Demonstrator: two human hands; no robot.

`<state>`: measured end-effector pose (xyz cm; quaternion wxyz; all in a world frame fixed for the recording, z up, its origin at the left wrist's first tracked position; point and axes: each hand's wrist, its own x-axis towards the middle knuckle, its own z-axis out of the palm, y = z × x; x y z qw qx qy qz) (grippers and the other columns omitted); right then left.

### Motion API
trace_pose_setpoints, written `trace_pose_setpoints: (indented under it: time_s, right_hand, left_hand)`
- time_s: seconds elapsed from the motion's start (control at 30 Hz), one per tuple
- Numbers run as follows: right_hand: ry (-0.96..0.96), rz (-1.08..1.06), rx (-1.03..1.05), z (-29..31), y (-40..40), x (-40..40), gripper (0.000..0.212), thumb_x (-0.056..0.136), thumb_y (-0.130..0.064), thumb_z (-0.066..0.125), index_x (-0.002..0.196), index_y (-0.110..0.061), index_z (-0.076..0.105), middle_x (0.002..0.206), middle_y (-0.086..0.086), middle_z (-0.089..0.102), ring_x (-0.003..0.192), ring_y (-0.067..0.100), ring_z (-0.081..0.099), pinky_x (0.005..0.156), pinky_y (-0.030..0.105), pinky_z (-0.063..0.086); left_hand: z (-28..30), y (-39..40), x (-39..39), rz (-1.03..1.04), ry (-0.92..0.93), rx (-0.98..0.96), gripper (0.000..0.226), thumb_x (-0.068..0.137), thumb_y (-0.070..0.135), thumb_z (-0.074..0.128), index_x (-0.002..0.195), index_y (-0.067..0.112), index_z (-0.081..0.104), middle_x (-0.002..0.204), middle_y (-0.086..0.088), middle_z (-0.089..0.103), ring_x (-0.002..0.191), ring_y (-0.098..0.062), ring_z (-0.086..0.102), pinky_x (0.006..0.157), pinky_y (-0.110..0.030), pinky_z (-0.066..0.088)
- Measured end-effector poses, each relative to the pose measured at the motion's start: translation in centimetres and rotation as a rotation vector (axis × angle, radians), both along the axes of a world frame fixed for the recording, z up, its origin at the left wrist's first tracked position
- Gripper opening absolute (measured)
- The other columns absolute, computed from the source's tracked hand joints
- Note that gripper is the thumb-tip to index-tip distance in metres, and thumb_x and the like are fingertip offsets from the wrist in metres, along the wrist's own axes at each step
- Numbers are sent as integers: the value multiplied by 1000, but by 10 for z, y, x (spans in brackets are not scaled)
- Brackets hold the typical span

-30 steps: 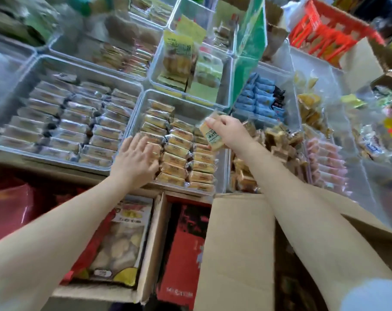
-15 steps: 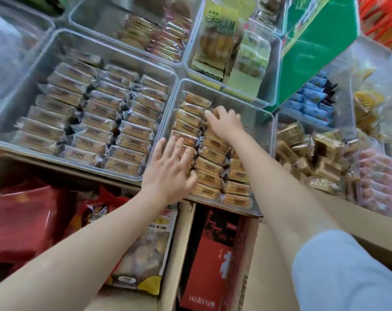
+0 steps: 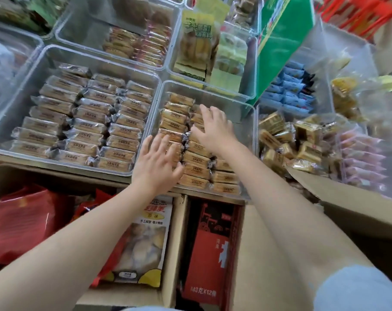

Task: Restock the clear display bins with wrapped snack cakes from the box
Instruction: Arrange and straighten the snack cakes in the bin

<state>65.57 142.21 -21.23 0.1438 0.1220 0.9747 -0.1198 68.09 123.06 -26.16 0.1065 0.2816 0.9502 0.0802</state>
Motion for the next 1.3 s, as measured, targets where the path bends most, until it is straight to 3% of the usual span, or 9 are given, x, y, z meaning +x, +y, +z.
trace_pose_setpoints:
  time_s: [0.17,0.3,0.4,0.53,0.67,0.87,0.97,1.13,1.3]
  right_hand:
    - [313,45,-232,104,35,138,25,101,-29,49,116,-17,65,103,1,64,92,14,59,80,34,50]
    - [451,-113,-250,154,73,267,28,101,-18,54,78,-3,62,67,-6,57,62,4,53,58,22,38]
    - [327,-293,-208,153,108,341,31,102,-27,53,76,-12,60,66,-7,57,64,5,55,60,30,44]
    - [-53,-369,-112,112,153,402,28,101,-37,47,86,-19,63,83,-2,66,79,20,63,66,38,50]
    - [-330,-301,-9,38,201,433,33,100,-34,53,125,-14,63,119,7,64,105,30,63,77,33,47]
    - [-640,-260,15,-54,246,448,34,103,-15,47,136,-9,54,129,9,59,117,27,58,96,33,49]
    - [-776,-156,48,-88,252,454,31,100,-17,55,129,-8,61,124,9,63,109,23,63,74,26,53]
    - [-842,-82,52,-121,249,466,29,93,-14,61,122,-13,65,113,3,64,91,16,62,56,19,43]
    - [-614,-313,-12,-131,255,472,28,96,-20,60,122,-11,66,116,5,65,103,21,63,90,29,53]
  left_hand:
    - [26,24,18,199,-152,133,76,90,59,43,150,13,40,159,-15,35,150,-30,23,124,-50,11]
    - [104,85,124,4,-291,654,60,91,45,52,142,14,51,148,-12,45,141,-26,36,117,-43,27]
    - [149,116,217,-297,-288,784,48,91,46,49,134,26,58,143,3,50,136,-12,38,115,-32,23]
    - [150,153,285,-512,-186,601,36,95,40,53,127,26,63,129,5,65,127,-13,52,120,-26,13]
    - [134,169,299,-513,-8,315,35,98,42,54,124,24,67,114,3,73,111,-20,67,105,-40,43]
    - [134,168,296,-503,50,246,36,97,41,54,124,20,68,106,1,75,103,-20,70,98,-40,47]
    - [133,165,295,-471,77,245,38,96,44,50,120,23,70,101,7,75,100,-17,69,95,-37,46]
    - [134,167,297,-406,62,273,32,96,40,57,119,23,71,101,9,74,101,-15,67,95,-36,45]
    - [135,170,299,-378,93,267,29,95,37,60,116,21,72,101,5,75,102,-17,67,96,-36,46]
